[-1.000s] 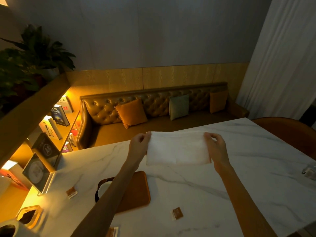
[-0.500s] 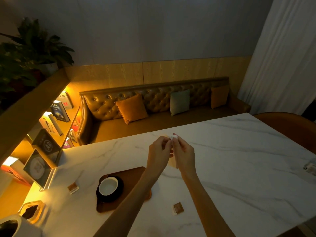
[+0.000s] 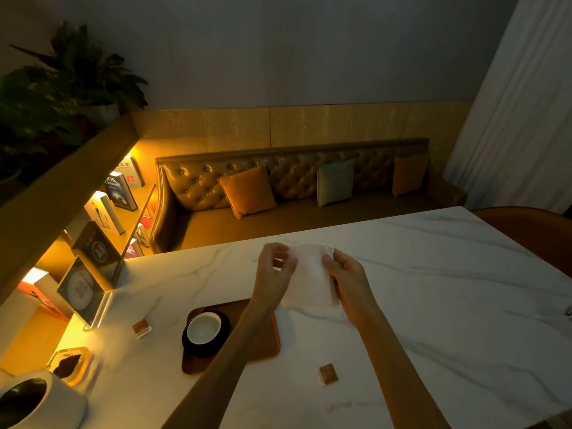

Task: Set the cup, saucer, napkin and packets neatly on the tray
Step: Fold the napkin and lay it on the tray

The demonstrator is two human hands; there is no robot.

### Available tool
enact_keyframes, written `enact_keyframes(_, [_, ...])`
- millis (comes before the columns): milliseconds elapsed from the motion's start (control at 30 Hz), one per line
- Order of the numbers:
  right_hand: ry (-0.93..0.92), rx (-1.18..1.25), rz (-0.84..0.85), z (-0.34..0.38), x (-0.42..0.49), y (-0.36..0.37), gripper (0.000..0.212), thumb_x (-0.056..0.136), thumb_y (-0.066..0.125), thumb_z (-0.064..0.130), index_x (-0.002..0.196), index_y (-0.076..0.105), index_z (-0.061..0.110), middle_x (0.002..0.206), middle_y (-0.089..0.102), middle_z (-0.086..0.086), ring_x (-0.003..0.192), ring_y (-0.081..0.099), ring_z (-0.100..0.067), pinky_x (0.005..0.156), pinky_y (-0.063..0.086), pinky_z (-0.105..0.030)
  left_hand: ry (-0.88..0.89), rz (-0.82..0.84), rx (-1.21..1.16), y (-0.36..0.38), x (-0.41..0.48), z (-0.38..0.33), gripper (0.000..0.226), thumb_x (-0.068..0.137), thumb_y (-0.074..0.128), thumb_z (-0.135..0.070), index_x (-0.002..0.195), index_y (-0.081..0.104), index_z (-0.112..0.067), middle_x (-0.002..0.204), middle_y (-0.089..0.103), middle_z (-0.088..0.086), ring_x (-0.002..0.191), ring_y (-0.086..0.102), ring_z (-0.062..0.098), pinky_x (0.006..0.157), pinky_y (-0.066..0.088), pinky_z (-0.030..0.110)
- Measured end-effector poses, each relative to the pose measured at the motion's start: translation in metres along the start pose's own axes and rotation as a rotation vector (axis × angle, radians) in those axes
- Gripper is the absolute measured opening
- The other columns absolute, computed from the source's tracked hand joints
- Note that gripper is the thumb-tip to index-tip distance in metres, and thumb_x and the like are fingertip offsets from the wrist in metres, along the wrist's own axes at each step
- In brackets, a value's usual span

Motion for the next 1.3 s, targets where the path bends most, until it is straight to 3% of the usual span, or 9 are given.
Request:
enact_keyframes(133, [0.069,0.131,0.117,0.002,0.001,-0.005,0.025,0.094,0.055,0.027,0.117,0.064,0.024,0.11,0.071,-0.008,0.097,0.071,-0.027,0.073,0.061,-0.034,-0.42,0.247,-0.419,0.003,-0.005,0.036,0.05,0.094,0.056,-0.04,0.137,0.044,-0.016,0.123,0.06,0.0,0.12,0.058,0.024,0.103,0.048,0.044])
enact_keyframes(267, [0.113,0.166,0.149,-0.006,0.006,-0.012,0.025,0.093,0.057,0.032,0.114,0.065,0.02,0.106,0.073,-0.009,0.093,0.073,-0.026,0.069,0.06,-0.032,-0.413,0.432,-0.511,0.008,-0.015,0.043,0.042,0.094,0.058,-0.04,0.127,0.059,-0.015,0.122,0.07,0.008,0.112,0.068,0.028,0.09,0.058,0.044])
enact_keyframes(367, [0.207,0.132,0.175,-0.023,0.004,-0.017,0.034,0.087,0.061,0.039,0.11,0.066,0.015,0.102,0.072,-0.012,0.088,0.073,-0.025,0.072,0.059,-0.035,-0.374,0.359,-0.452,0.005,-0.013,0.044,0.038,0.092,0.064,-0.032,0.127,0.058,-0.018,0.124,0.069,0.008,0.109,0.069,0.026,0.09,0.058,0.047])
enact_keyframes(467, [0.275,0.1,0.27,-0.041,-0.001,-0.019,0.04,0.086,0.066,0.032,0.122,0.062,0.015,0.114,0.071,-0.009,0.105,0.069,-0.028,0.083,0.059,-0.038,-0.356,0.312,-0.417,0.003,-0.013,0.047,0.038,0.094,0.061,-0.028,0.129,0.054,-0.016,0.124,0.067,0.008,0.106,0.07,0.025,0.086,0.06,0.046])
enact_keyframes(600, [0.286,0.148,0.251,-0.045,-0.002,-0.029,0.044,0.084,0.069,0.016,0.127,0.059,0.016,0.121,0.069,-0.007,0.11,0.067,-0.026,0.086,0.058,-0.039,-0.397,0.402,-0.346,0.0,-0.019,0.05,0.031,0.094,0.061,-0.029,0.123,0.052,-0.022,0.114,0.071,0.0,0.099,0.073,0.02,0.074,0.062,0.036])
enact_keyframes(867, [0.248,0.109,0.299,-0.031,-0.005,-0.04,0.055,0.081,0.073,0.016,0.132,0.055,0.018,0.126,0.066,-0.006,0.114,0.065,-0.027,0.095,0.054,-0.045,-0.35,0.475,-0.301,-0.01,-0.016,0.04,0.032,0.088,0.07,-0.021,0.117,0.056,-0.018,0.105,0.077,-0.002,0.097,0.074,0.023,0.071,0.061,0.031])
enact_keyframes(1100, [0.171,-0.009,0.146,-0.017,-0.007,-0.042,0.049,0.083,0.07,0.01,0.13,0.058,0.018,0.121,0.069,-0.003,0.106,0.069,-0.022,0.092,0.056,-0.043,-0.274,0.379,-0.238,-0.013,-0.014,0.029,0.021,0.09,0.067,-0.018,0.109,0.059,-0.019,0.101,0.077,0.0,0.091,0.075,0.018,0.067,0.06,0.025])
enact_keyframes(1200, [0.124,-0.073,0.023,-0.015,-0.009,-0.039,0.048,0.084,0.069,0.008,0.129,0.058,0.017,0.119,0.069,-0.003,0.1,0.069,-0.017,0.081,0.06,-0.031,-0.258,0.296,-0.182,-0.011,-0.015,0.023,0.014,0.094,0.06,-0.014,0.106,0.058,-0.02,0.111,0.072,0.007,0.088,0.074,0.015,0.064,0.06,0.023])
enact_keyframes(1300, [0.053,-0.158,-0.107,-0.01,-0.01,-0.028,0.045,0.084,0.067,0.007,0.128,0.058,0.014,0.117,0.068,-0.003,0.097,0.068,-0.016,0.076,0.059,-0.026,-0.226,0.227,-0.078,-0.003,-0.02,0.012,0.027,0.099,0.048,-0.012,0.125,0.052,-0.016,0.126,0.064,0.012,0.103,0.068,0.021,0.081,0.061,0.037])
Point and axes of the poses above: each hand's wrist, its own x-axis towards the middle knuckle, its own y-axis out of the palm, z = x × y, the point moved 7 cm from there along x, towards the middle knuckle
